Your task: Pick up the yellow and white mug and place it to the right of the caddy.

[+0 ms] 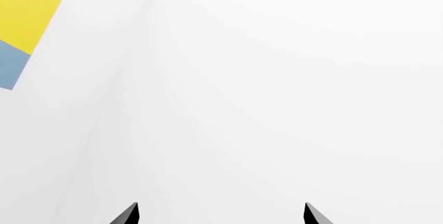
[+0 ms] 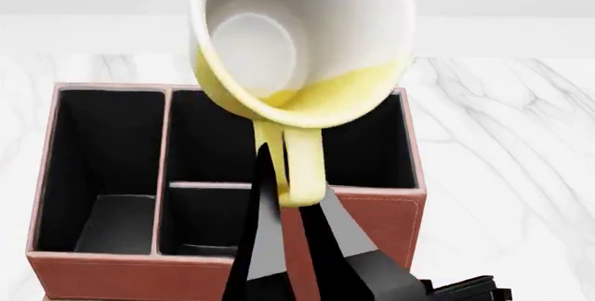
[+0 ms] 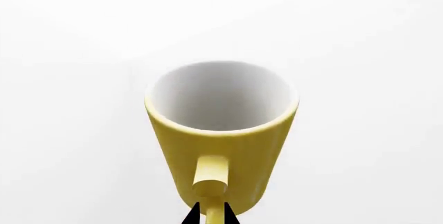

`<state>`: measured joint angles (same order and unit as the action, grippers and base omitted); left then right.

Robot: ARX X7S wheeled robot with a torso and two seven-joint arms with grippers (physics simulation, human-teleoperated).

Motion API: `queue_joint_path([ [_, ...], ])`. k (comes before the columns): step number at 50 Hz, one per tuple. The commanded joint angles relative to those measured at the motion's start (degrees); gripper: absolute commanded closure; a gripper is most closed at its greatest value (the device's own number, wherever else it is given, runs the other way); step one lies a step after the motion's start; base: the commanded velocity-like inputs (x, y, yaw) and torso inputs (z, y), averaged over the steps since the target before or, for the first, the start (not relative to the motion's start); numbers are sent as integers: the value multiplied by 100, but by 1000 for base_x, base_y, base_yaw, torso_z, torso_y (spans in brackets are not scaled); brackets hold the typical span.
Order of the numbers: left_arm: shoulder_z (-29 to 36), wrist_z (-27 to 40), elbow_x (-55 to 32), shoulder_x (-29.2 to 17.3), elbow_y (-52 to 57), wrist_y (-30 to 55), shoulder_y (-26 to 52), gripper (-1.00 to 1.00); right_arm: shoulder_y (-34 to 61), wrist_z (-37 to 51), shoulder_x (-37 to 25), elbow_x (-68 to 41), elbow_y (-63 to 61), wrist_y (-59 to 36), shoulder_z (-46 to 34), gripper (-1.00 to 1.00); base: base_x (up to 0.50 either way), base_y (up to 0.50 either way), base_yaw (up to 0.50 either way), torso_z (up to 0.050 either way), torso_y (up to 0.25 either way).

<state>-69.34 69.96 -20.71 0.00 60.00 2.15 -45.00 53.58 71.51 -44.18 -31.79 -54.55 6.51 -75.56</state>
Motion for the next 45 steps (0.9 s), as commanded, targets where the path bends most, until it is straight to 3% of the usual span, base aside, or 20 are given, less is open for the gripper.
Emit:
queue_joint_path([
  [1,139,40,120,0,0,-21,0,-100,-103,123,-633,-52,149,508,386,100,0,0,0,0,0],
  [17,79,23,62,0,0,-9,0,-100,-344,263,-1154,-82,535,928,625,100,0,0,0,0,1],
  [28,118,29,100,0,0,-19,0,-100,-698,242,-1462,-210,1097,1714,798,100,0,0,0,0,0],
  [45,158,38,158,0,0,-19,0,-100,-991,125,-1522,-405,1789,2104,828,100,0,0,0,0,1],
])
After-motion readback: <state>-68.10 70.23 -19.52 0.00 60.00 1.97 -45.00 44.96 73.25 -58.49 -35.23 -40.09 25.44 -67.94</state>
